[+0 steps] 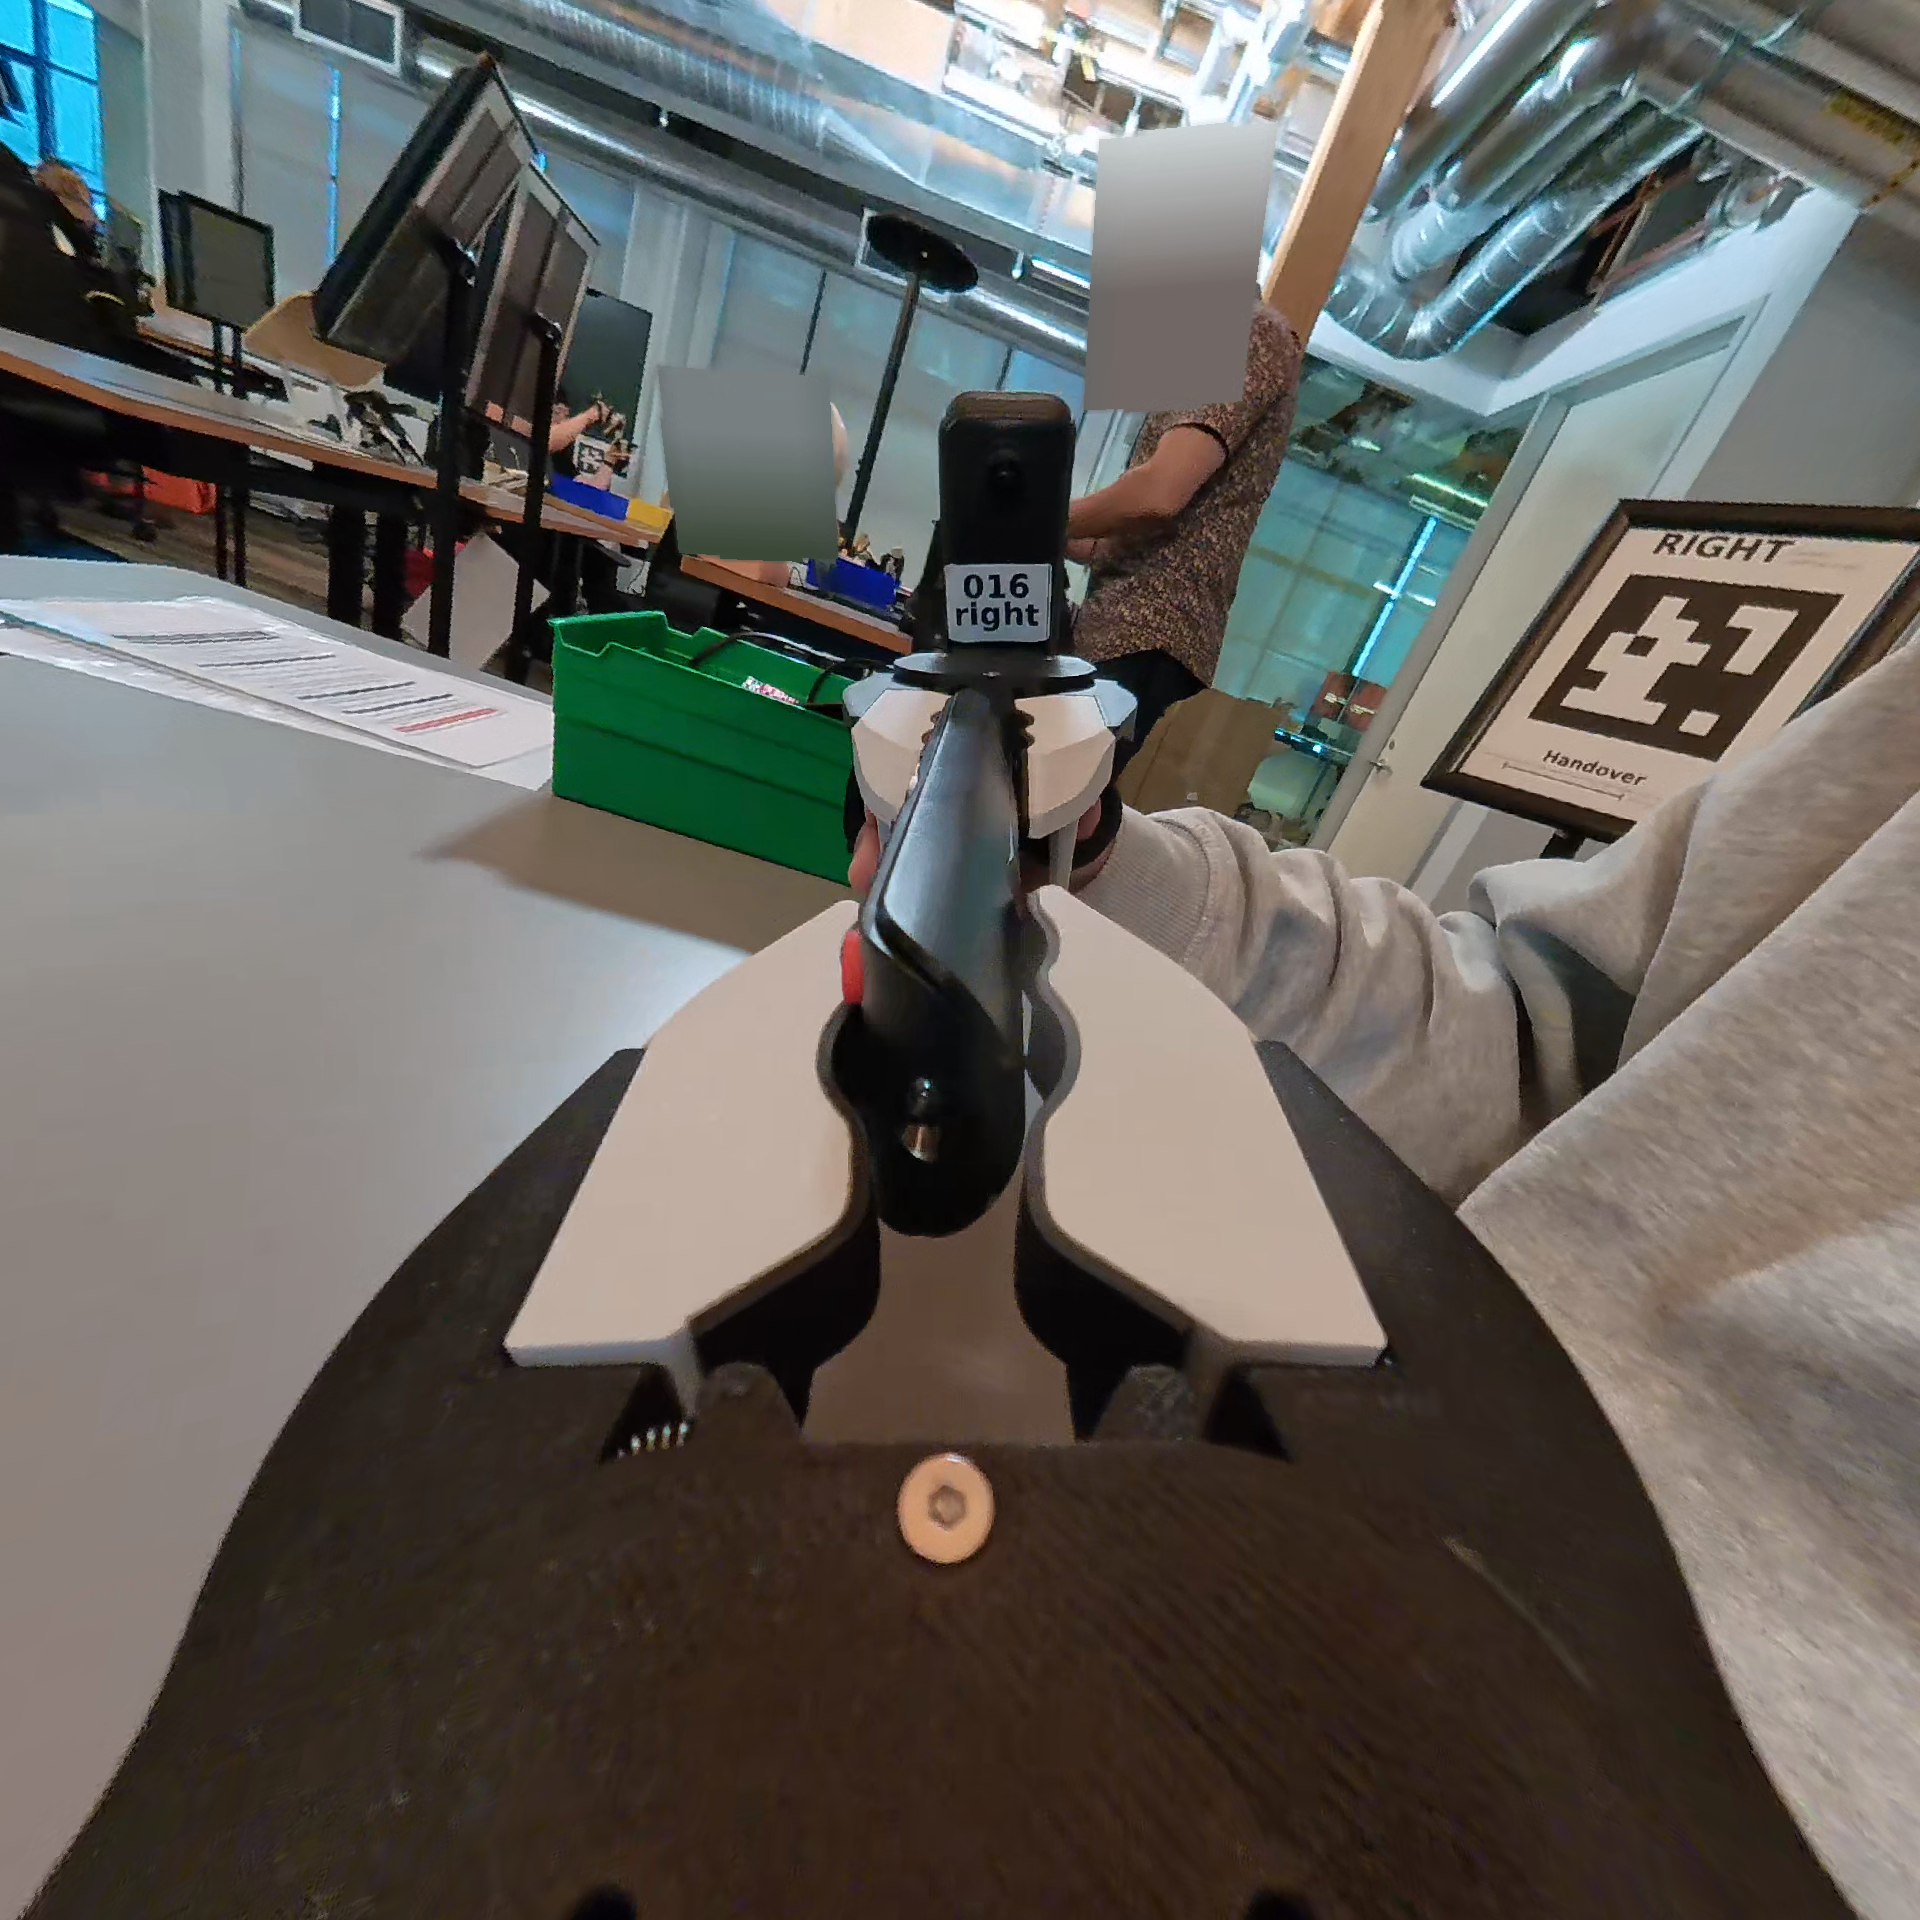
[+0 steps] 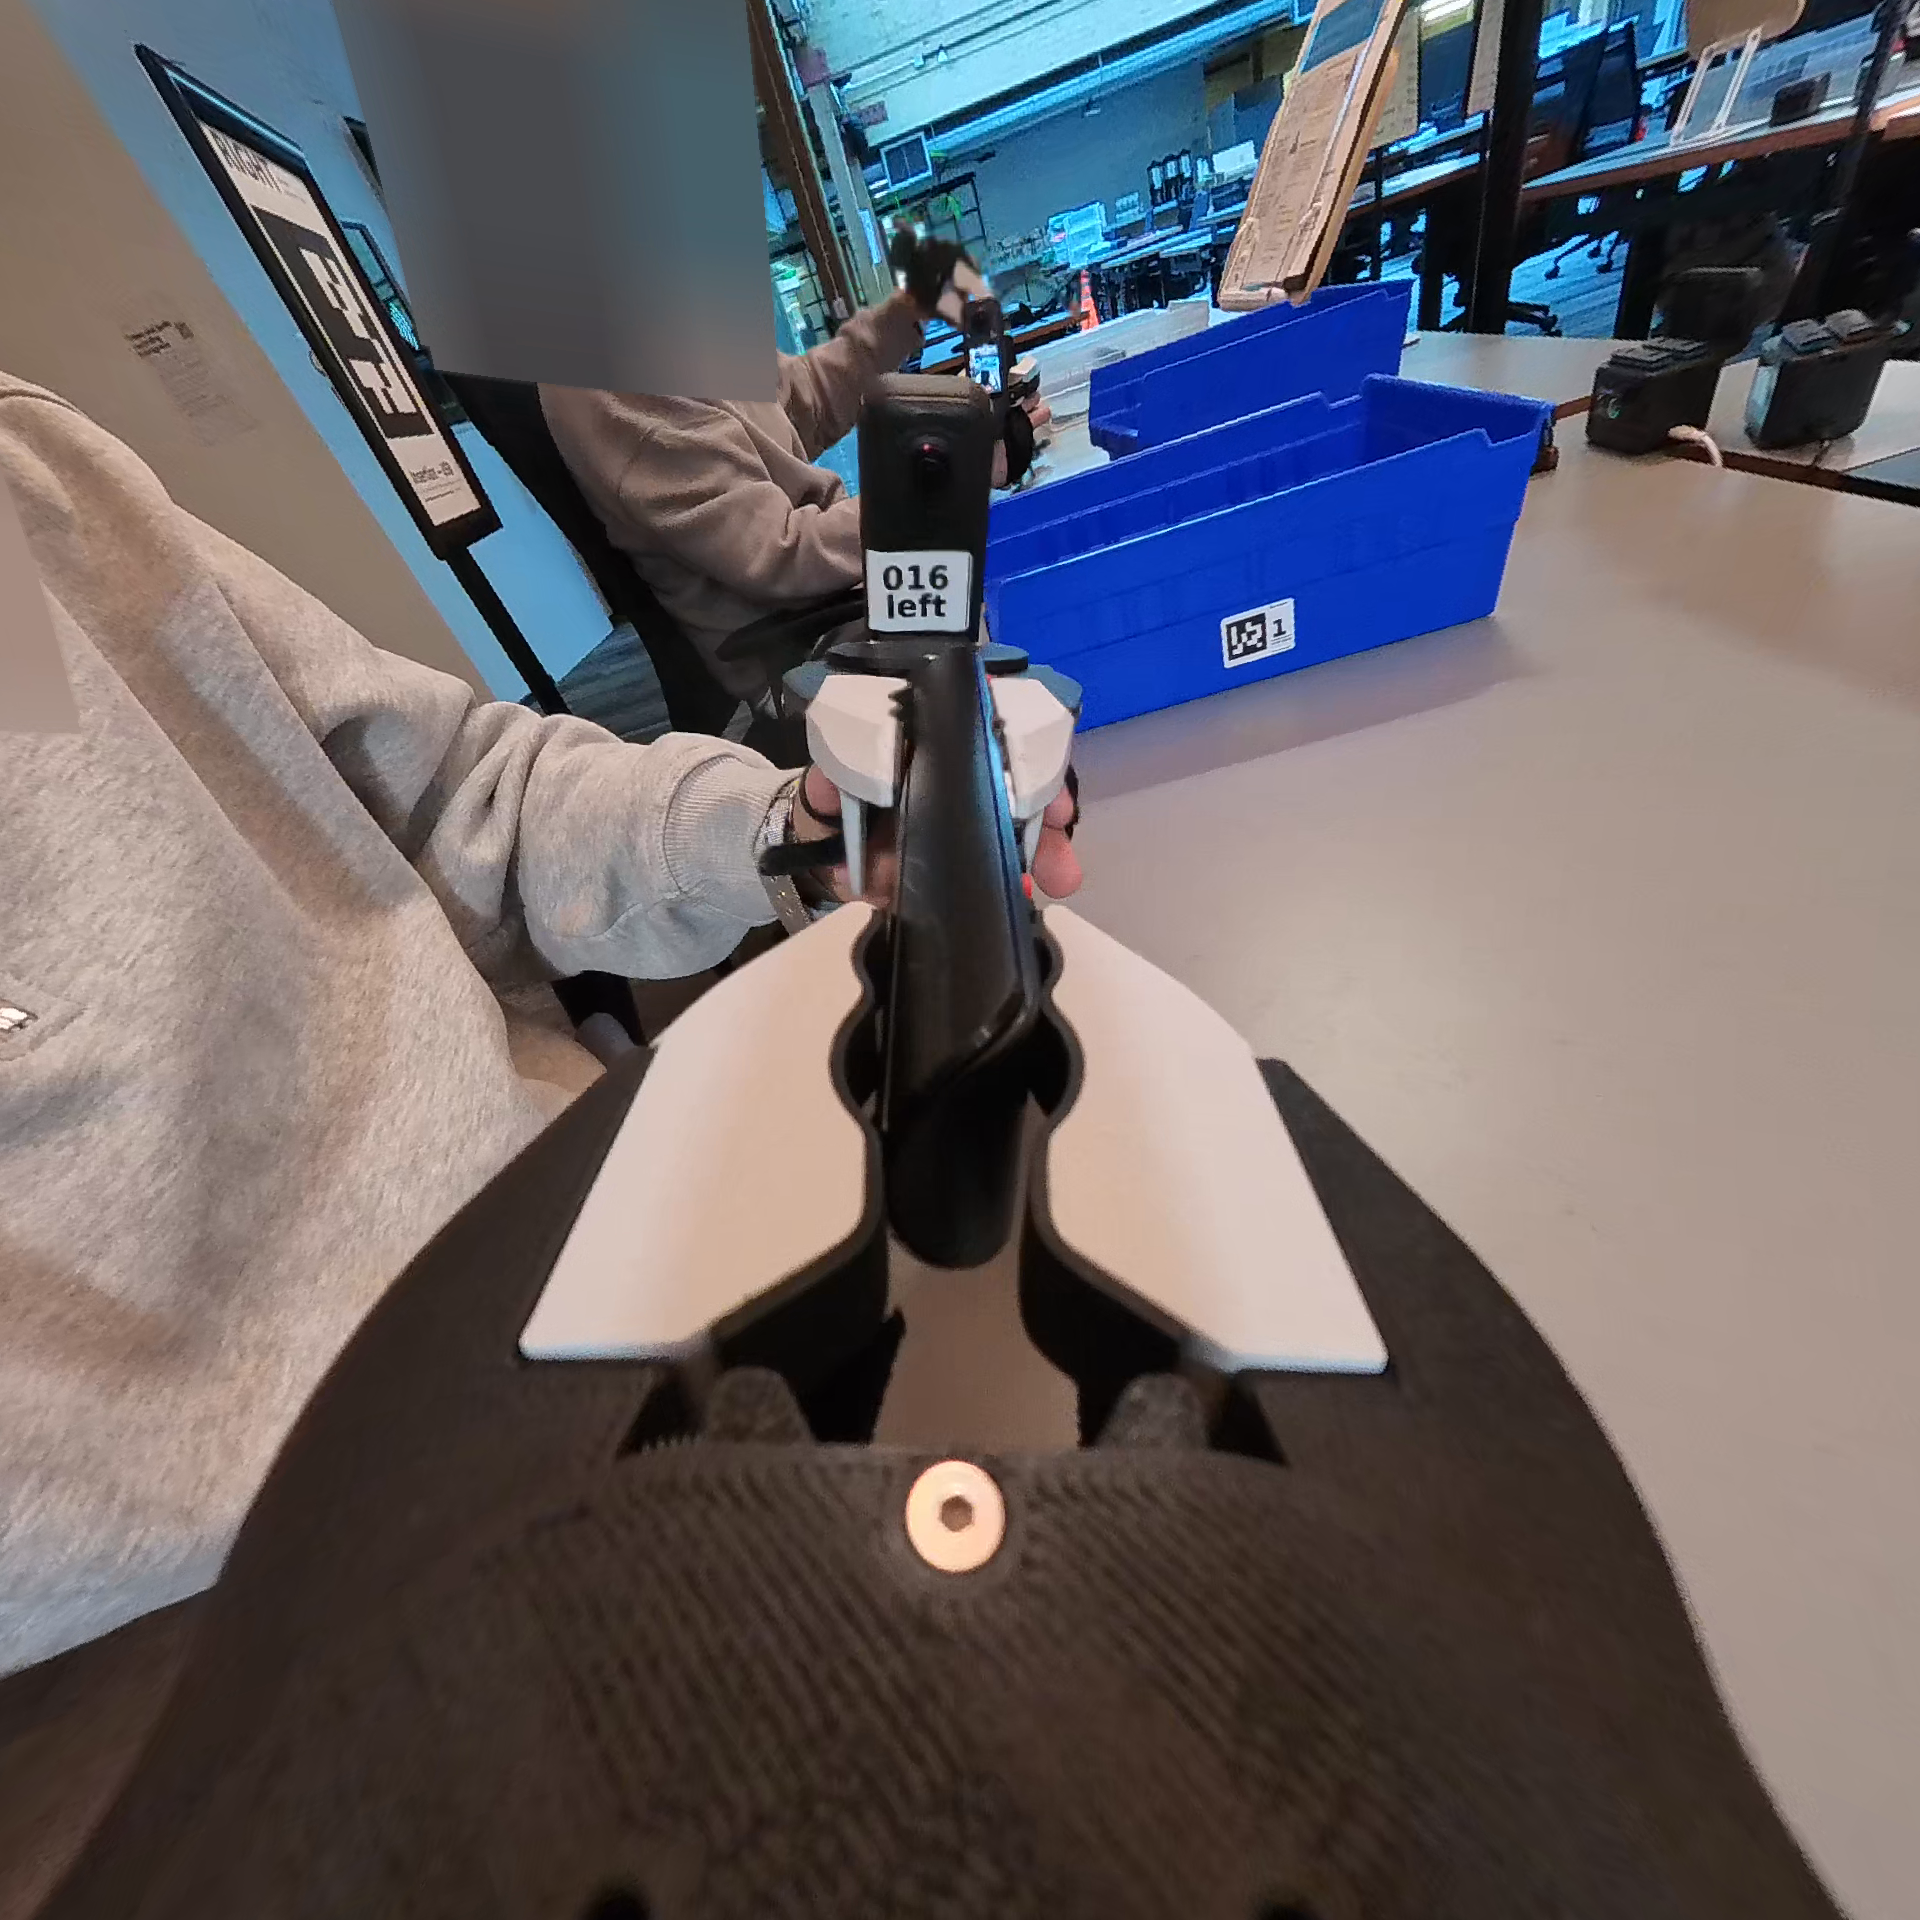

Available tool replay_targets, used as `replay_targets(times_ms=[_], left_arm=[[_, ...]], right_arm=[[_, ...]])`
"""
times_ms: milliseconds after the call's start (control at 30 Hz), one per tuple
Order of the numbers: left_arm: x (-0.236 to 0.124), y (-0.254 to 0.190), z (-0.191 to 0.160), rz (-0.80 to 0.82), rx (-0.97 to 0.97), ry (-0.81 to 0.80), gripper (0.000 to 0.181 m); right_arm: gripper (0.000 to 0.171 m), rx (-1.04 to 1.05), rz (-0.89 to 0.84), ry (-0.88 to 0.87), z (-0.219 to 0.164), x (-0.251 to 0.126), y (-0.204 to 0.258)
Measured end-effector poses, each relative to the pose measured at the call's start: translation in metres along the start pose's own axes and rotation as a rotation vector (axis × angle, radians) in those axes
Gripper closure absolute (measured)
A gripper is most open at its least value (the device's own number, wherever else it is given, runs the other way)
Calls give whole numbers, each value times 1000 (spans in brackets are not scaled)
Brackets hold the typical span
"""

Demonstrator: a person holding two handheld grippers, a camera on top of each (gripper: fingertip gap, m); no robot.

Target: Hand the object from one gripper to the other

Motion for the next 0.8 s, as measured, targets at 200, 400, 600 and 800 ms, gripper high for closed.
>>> replay_targets(times_ms=[200, 400, 600, 800], left_arm=[[0, -1, 2, 30, 33, 21, 158], [-5, 3, 8, 48, 7, -37, 158], [-15, 16, 10, 102, -53, -44, 158], [-17, 27, 4, 171, -98, 12, 158]], right_arm=[[132, 8, -23, -52, 3, -3, -3], [97, -3, -146, -172, 11, -19, -13], [91, -362, -537, -168, 31, -34, -3], [93, -854, -835, 251, 21, 0, 6]])
Point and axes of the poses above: each gripper's, where its closed fingertips meet, x out along the fingers, z out of its top, y = z × x across the jaws, the point moved 7 cm from there along -x, back along the fingers, and after that the axes turned 5 degrees about y, right-handed, at the moved point
